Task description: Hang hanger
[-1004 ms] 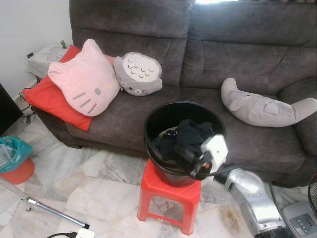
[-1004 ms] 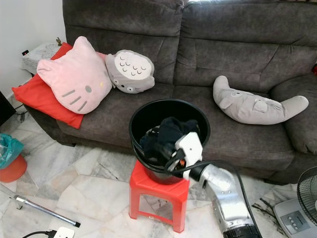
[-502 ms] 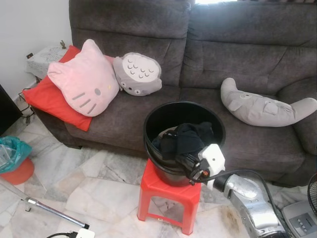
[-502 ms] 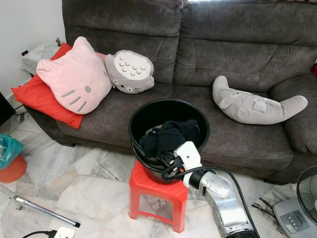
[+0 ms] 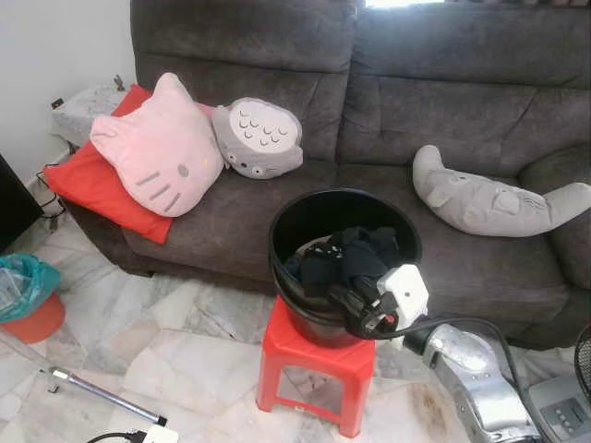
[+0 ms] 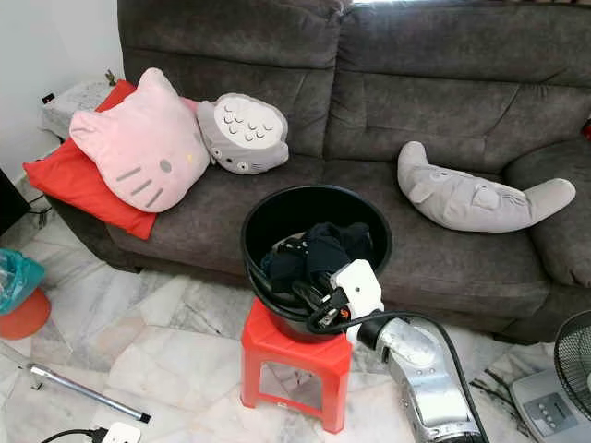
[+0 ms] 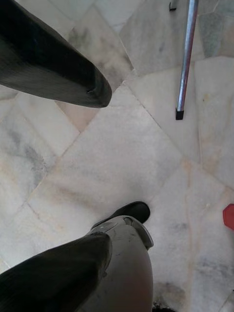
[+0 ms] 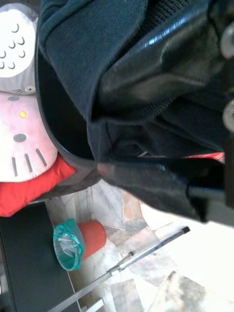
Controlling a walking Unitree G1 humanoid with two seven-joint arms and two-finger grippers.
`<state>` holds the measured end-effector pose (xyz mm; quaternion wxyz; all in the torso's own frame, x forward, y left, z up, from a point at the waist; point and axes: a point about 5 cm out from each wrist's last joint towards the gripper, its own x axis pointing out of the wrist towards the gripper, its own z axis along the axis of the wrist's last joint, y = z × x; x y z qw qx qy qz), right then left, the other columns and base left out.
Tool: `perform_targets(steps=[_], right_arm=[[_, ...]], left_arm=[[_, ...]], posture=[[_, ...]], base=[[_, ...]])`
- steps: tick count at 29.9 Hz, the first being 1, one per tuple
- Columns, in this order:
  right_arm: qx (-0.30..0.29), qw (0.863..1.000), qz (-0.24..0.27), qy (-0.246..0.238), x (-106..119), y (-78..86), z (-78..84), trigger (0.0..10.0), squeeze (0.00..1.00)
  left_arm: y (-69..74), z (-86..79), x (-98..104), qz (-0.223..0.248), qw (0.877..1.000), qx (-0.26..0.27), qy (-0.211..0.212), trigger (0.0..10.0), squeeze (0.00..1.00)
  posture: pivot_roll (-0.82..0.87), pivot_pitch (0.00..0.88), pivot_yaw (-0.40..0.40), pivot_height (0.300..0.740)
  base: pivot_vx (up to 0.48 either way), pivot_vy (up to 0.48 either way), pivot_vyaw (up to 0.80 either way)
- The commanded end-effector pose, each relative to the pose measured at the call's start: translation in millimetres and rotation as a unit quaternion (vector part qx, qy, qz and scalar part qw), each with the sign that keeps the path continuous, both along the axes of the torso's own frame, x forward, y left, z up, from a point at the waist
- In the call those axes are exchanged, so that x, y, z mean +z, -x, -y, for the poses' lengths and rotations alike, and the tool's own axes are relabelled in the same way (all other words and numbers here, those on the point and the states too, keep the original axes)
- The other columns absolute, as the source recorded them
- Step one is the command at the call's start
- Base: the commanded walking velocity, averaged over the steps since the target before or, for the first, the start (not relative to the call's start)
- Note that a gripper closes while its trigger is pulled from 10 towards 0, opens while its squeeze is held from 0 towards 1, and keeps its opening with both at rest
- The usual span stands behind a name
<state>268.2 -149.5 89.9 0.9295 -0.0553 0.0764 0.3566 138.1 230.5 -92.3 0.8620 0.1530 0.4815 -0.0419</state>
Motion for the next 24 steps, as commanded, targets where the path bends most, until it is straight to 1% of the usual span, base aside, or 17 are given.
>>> perform_targets(steps=[1, 5, 6, 7, 8, 9, 11, 12, 15, 16, 17, 19, 20, 21, 23, 24], right_arm=[[-0.002, 1.000, 0.002, 0.001, 4, 3.7, 3.3, 10.0, 0.96], [-0.001, 1.000, 0.000, 0.006, 5, 13.3, 5.1, 10.0, 0.94], [0.001, 1.000, -0.001, 0.010, 5, 16.4, 5.3, 10.0, 0.90], [0.003, 1.000, -0.001, 0.012, 5, 18.3, 5.4, 10.0, 0.47], [0.008, 1.000, -0.003, 0.014, 6, 22.1, 5.3, 10.0, 0.35], [0.016, 1.000, -0.004, 0.015, 6, 26.8, 4.9, 10.0, 0.00], [0.021, 1.000, -0.006, 0.015, 7, 29.8, 4.6, 10.0, 0.00], [0.033, 0.999, -0.008, 0.019, 9, 36.1, 4.2, 10.0, 0.00], [0.050, 0.998, -0.006, 0.027, 14, 43.0, 4.2, 10.0, 0.00], [0.049, 0.998, 0.004, 0.031, 20, 43.8, 5.7, 10.0, 0.00], [0.049, 0.998, 0.004, 0.031, 20, 43.8, 5.7, 10.0, 0.00], [0.024, 0.999, 0.027, 0.041, 27, 40.2, 10.0, 10.0, 0.00], [0.024, 0.999, 0.027, 0.041, 27, 40.2, 10.0, 10.0, 0.00], [0.007, 0.998, 0.040, 0.050, 32, 37.2, 13.0, 10.0, 0.00], [-0.034, 0.986, 0.087, 0.136, 41, 26.9, 23.2, 10.0, 0.00], [-0.054, 0.974, 0.112, 0.189, 45, 20.8, 28.4, 10.0, 0.00]], left_arm=[[2.6, -2.0, -1, -0.006, 1.000, 0.002, -0.003, 10.0, 0.00], [2.3, -1.8, -1, -0.006, 1.000, 0.001, -0.003, 10.0, 0.00], [2.2, -1.7, -1, -0.006, 1.000, 0.001, -0.003, 10.0, 0.00], [2.2, -1.7, -1, -0.007, 1.000, 0.001, -0.003, 10.0, 0.00], [2.1, -1.5, -1, -0.007, 1.000, 0.000, -0.003, 10.0, 0.00], [2.0, -1.4, -1, -0.007, 1.000, 0.000, -0.003, 10.0, 0.00], [1.9, -1.3, -1, -0.007, 1.000, 0.000, -0.003, 10.0, 0.00], [1.8, -1.2, -1, -0.007, 1.000, -0.001, -0.003, 10.0, 0.00], [1.5, -1.1, -1, -0.007, 1.000, -0.001, -0.003, 10.0, 0.00], [1.1, -0.9, 0, -0.006, 1.000, -0.001, -0.003, 10.0, 0.00], [1.1, -0.9, 0, -0.006, 1.000, -0.001, -0.003, 10.0, 0.00], [0.7, -0.9, 0, -0.006, 1.000, -0.001, -0.003, 10.0, 0.00], [0.7, -0.9, 0, -0.006, 1.000, -0.001, -0.003, 10.0, 0.00], [0.7, -0.9, 0, -0.005, 1.000, -0.001, -0.003, 10.0, 0.00], [0.3, -0.9, 0, -0.005, 1.000, -0.002, -0.003, 10.0, 0.00], [0.0, -0.7, 0, -0.005, 1.000, -0.002, -0.003, 10.0, 0.00]], posture=[[-0.15, 0.000, 0.023, 0.740], [-0.15, 0.000, 0.023, 0.740], [-0.15, 0.000, 0.023, 0.740], [-0.15, 0.000, 0.023, 0.740], [-0.16, 0.000, 0.024, 0.740], [-0.16, 0.000, 0.024, 0.740], [-0.16, 0.000, 0.024, 0.740], [-0.16, 0.000, 0.024, 0.740], [-0.16, 0.000, 0.024, 0.740], [-0.16, 0.000, 0.022, 0.740], [-0.16, 0.000, 0.022, 0.740], [-0.16, 0.000, 0.022, 0.740], [-0.16, 0.000, 0.022, 0.740], [-0.16, 0.000, 0.022, 0.740], [-0.17, 0.000, 0.024, 0.740], [-0.17, 0.000, 0.026, 0.740]], base=[[0.000, 0.000, 0.00], [0.000, 0.000, 0.00], [0.000, 0.000, 0.00], [0.000, 0.000, 0.00], [0.000, 0.000, 0.00], [0.000, 0.000, 0.00], [0.000, 0.000, 0.00], [0.000, 0.000, 0.00], [0.000, 0.000, 0.00], [0.000, 0.000, 0.00], [0.000, 0.000, 0.00], [0.000, 0.000, 0.00], [0.000, 0.000, 0.00], [0.000, 0.000, 0.00], [0.000, 0.000, 0.00], [0.000, 0.000, 0.00]])
